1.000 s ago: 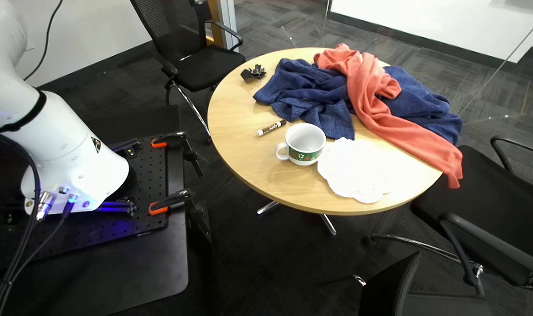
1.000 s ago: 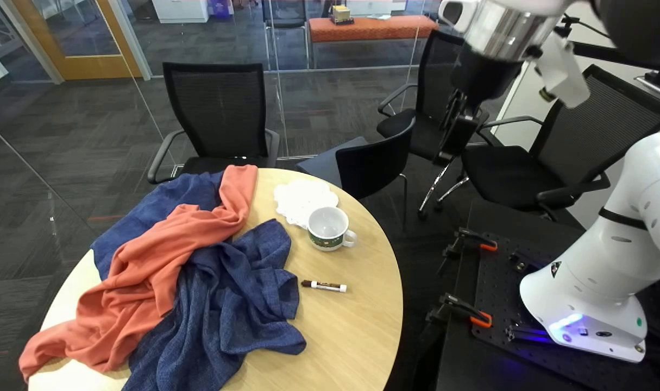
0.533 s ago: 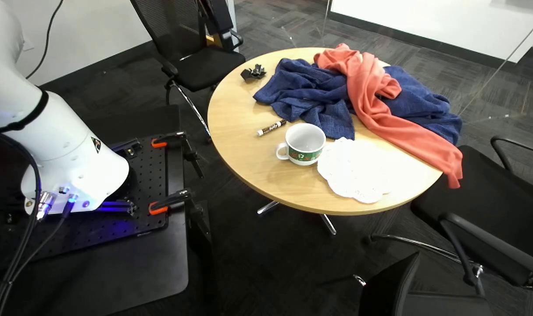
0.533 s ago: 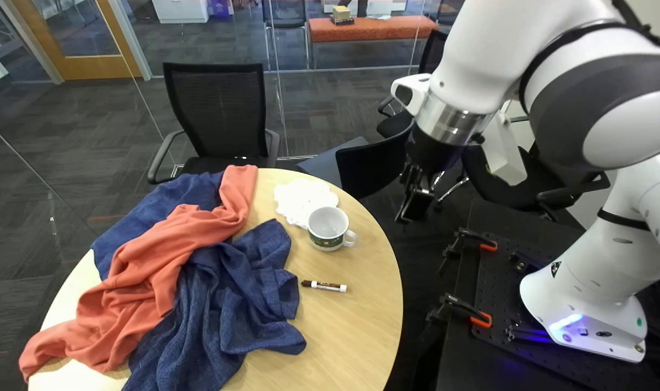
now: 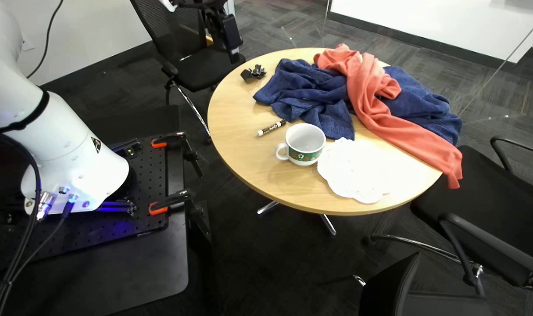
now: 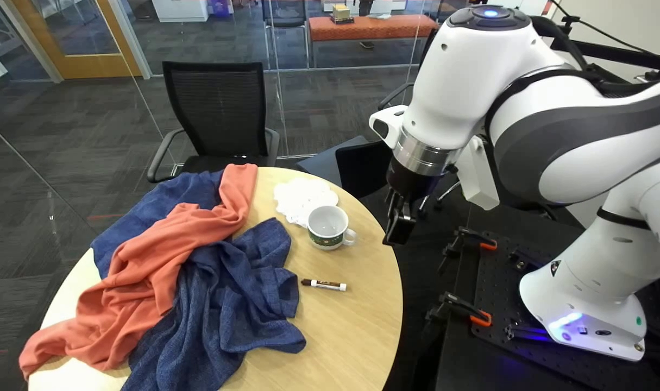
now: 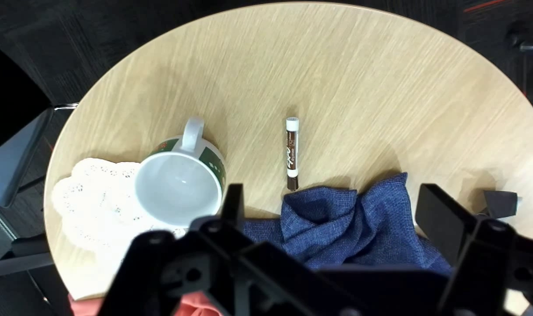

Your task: Put the marker in the mug

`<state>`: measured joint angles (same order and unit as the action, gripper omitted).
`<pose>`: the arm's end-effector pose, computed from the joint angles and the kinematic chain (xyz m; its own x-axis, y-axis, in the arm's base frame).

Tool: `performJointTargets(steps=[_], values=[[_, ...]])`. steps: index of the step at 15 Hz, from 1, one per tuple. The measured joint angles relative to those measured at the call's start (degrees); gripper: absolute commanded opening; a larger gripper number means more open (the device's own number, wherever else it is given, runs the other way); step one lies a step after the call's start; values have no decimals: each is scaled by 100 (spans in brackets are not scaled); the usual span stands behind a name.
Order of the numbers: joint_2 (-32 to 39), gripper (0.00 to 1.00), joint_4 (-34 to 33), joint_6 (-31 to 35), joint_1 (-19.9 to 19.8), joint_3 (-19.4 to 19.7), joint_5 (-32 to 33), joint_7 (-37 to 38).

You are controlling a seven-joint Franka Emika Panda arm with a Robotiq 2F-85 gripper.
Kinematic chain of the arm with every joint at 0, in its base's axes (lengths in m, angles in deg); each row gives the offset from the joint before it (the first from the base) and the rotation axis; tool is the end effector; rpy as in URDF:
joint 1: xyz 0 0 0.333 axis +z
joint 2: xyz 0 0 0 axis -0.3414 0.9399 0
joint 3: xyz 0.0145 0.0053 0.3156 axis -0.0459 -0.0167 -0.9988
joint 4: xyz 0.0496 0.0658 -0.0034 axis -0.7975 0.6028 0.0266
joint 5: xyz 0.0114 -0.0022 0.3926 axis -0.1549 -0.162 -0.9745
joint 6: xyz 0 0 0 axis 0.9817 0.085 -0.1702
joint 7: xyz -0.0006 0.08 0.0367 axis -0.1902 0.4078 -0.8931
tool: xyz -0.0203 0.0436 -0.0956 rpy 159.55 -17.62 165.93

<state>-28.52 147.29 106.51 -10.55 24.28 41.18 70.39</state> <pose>0.3618 0.1146 0.3617 0.9513 0.2772 0.1348 0.2734 -0.9608 0.0465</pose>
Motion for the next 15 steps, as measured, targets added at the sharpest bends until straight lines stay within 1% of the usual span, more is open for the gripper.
performJointTargets(steps=[5, 7, 11, 15], values=[[29, 100, -2, 23, -3, 0, 29, 0], [166, 100, 2, 180, 0, 2, 17, -1], [711, 100, 1, 879, 31, 5, 1, -3], [1440, 100, -25, 1725, 49, -33, 3, -3]])
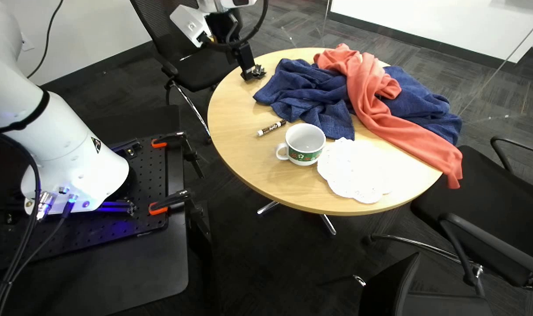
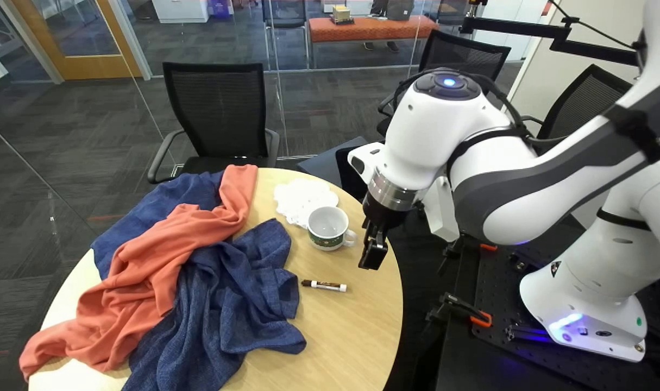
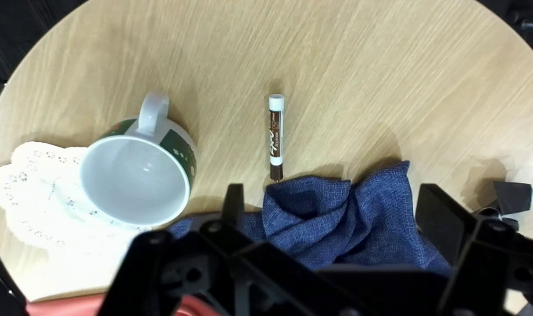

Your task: Put the marker in the mug

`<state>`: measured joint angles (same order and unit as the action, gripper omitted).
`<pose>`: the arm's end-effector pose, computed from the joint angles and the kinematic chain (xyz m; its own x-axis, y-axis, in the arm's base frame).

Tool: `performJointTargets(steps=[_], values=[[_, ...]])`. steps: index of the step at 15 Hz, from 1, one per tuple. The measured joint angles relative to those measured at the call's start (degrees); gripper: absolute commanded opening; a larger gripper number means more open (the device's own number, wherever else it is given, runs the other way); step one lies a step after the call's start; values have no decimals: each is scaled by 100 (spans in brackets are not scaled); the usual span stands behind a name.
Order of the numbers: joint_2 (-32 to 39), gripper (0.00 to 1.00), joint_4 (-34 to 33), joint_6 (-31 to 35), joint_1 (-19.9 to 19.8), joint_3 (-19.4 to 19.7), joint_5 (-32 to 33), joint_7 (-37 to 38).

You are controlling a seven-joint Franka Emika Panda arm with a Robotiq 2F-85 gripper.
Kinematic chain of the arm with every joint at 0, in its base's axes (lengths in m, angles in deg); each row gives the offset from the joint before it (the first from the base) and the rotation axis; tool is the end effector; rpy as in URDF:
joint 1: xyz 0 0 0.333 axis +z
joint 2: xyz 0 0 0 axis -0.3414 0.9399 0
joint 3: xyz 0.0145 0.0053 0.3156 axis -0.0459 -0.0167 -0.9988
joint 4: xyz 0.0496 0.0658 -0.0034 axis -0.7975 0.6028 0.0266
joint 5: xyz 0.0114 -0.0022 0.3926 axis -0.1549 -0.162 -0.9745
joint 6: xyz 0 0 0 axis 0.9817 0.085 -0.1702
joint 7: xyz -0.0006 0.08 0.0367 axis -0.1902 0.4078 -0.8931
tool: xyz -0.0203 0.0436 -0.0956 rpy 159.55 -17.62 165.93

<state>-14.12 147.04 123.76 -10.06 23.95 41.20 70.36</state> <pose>0.3865 0.1293 0.2965 0.9370 0.2934 0.1898 0.2958 -0.9551 0.0160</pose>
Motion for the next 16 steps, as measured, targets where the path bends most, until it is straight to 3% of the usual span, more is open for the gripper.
performJointTargets(steps=[7, 16], values=[[1392, 100, -426, 870, -7, -28, 428, 11], [3182, 100, -1672, 935, 92, 273, 708, 12]])
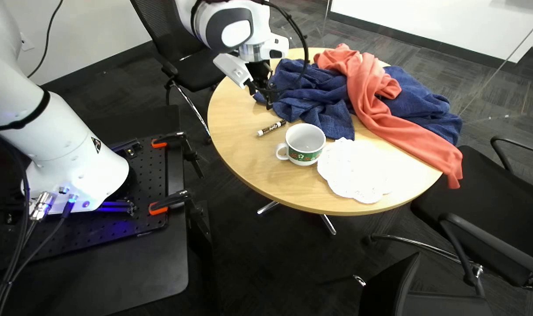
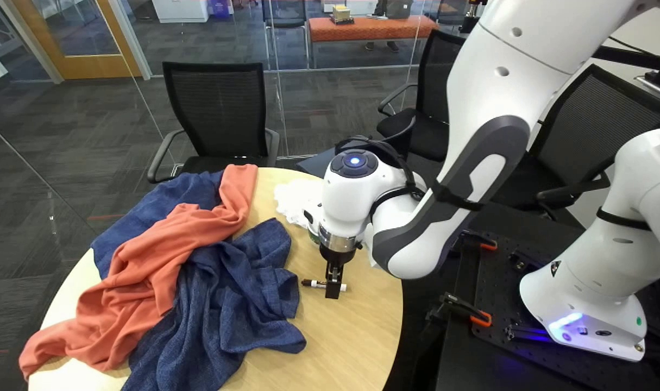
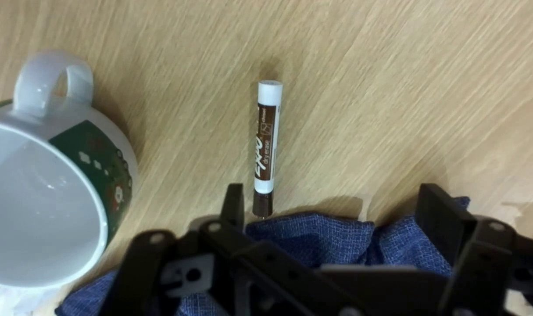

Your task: Put the marker in the mug

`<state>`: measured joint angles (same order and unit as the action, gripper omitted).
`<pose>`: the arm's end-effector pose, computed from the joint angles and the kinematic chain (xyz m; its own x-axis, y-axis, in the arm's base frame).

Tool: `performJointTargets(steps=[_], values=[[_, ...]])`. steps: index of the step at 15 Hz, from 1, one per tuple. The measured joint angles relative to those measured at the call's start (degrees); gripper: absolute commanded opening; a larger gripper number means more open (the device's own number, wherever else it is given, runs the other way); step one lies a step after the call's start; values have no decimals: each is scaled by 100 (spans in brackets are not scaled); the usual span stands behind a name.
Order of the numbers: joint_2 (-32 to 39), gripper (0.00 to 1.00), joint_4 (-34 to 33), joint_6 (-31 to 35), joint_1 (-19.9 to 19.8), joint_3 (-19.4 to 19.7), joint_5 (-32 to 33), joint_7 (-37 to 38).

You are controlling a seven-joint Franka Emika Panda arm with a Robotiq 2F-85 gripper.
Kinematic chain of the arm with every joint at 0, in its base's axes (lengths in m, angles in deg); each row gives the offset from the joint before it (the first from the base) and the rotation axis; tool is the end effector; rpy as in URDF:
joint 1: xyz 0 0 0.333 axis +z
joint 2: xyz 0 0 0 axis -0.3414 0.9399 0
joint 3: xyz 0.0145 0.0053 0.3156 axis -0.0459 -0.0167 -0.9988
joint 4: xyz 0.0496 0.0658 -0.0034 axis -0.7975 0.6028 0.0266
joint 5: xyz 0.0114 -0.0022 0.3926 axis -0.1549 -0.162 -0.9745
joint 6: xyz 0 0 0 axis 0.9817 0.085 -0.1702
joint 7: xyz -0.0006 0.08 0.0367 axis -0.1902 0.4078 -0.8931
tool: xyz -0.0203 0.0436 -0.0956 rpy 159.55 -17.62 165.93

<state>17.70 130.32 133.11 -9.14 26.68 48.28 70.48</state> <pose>0.4622 0.1521 0.1654 0.9258 0.3657 0.0963 0.3680 -0.9298 -0.0072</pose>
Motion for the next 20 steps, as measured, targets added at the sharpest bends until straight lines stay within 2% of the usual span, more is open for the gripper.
performJointTargets(steps=[8, 18, 19, 20], values=[[1111, 100, -855, -2, 20, 192, 0, 0], [1683, 100, -1274, -6, 20, 245, -5, -1], [1709, 75, -1294, -6, 20, 247, -5, 0], [1732, 74, -1311, -6, 20, 248, -6, -1]])
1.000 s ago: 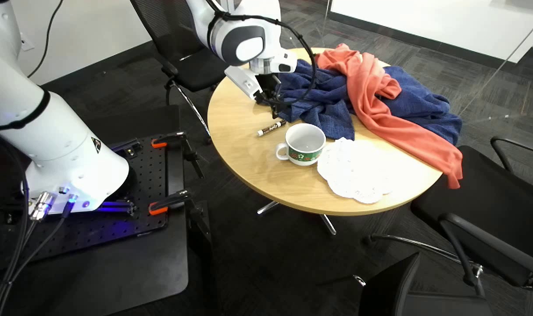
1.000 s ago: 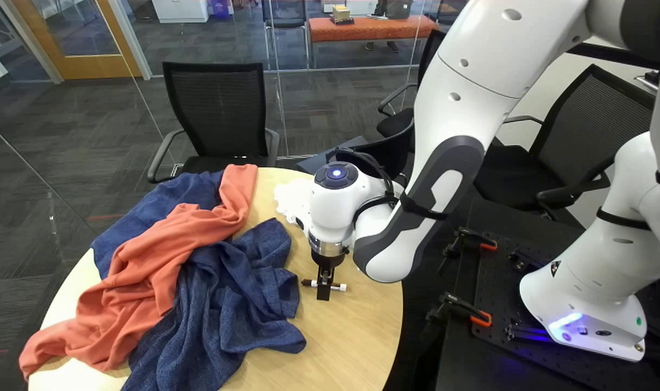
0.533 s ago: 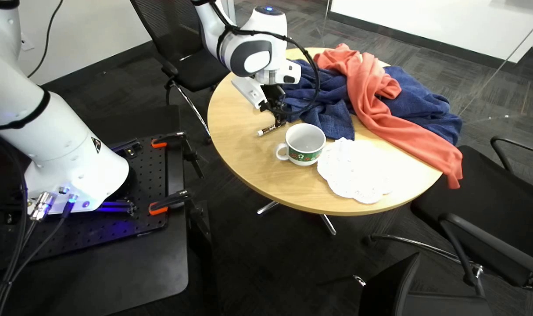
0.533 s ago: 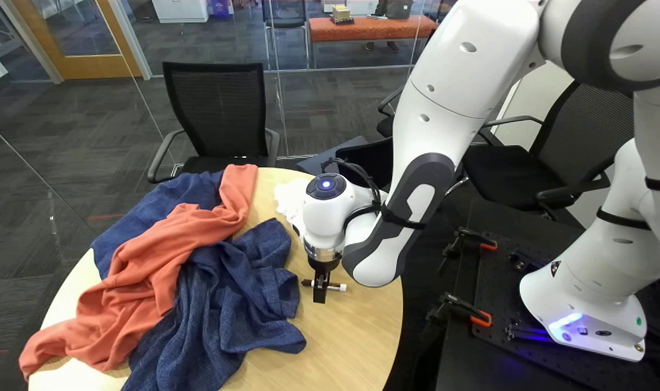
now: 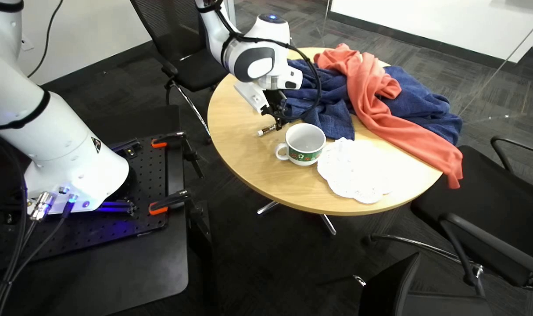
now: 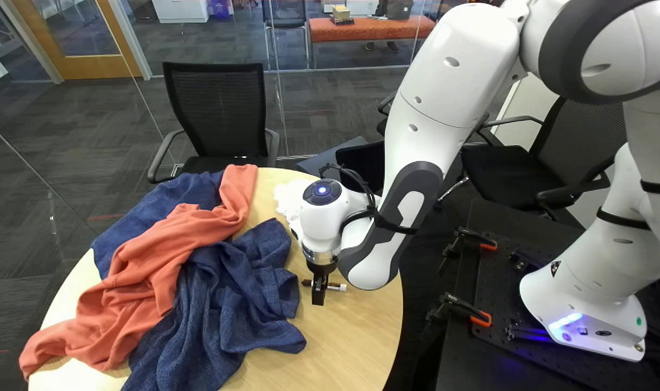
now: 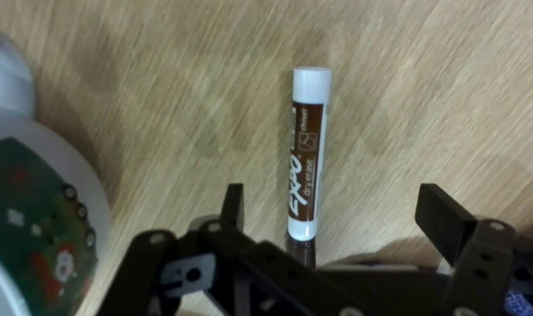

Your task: Put the marker in the mug

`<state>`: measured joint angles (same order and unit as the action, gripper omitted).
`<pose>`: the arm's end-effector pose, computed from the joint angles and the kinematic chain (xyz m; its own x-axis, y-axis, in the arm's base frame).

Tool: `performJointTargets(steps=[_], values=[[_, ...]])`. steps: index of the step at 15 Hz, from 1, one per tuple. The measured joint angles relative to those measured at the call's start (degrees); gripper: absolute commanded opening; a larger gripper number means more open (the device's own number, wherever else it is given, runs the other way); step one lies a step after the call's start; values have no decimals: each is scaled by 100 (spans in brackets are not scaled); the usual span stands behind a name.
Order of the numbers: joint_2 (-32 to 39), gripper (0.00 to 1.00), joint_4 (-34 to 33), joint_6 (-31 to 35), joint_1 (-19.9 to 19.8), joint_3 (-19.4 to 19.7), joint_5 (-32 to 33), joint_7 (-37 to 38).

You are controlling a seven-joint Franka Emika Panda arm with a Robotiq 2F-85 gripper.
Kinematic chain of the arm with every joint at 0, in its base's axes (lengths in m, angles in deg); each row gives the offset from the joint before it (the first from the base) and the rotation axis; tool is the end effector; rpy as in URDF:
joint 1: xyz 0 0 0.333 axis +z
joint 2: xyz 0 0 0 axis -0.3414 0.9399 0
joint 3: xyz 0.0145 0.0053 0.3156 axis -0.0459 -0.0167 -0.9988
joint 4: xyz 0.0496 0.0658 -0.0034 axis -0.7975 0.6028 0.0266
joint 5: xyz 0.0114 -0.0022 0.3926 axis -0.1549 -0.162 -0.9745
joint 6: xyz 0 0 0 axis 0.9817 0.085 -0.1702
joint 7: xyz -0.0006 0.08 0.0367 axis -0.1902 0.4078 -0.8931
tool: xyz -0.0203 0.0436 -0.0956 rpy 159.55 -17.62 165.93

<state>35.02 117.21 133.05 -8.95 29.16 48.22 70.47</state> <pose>0.5047 0.1433 0.0763 0.9456 0.3247 0.0215 0.3250 -0.9456 -0.0163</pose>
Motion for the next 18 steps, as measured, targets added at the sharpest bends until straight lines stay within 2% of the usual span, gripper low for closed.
performJointTargets(steps=[9, 10, 12, 18], values=[[108, 5, -78, 0, 0, 16, -8, 0], [108, 1, -81, 0, 0, 19, -8, 0], [106, 5, -87, 0, 0, 21, -9, 0], [-342, 5, -5, -5, 13, 16, -48, 85]])
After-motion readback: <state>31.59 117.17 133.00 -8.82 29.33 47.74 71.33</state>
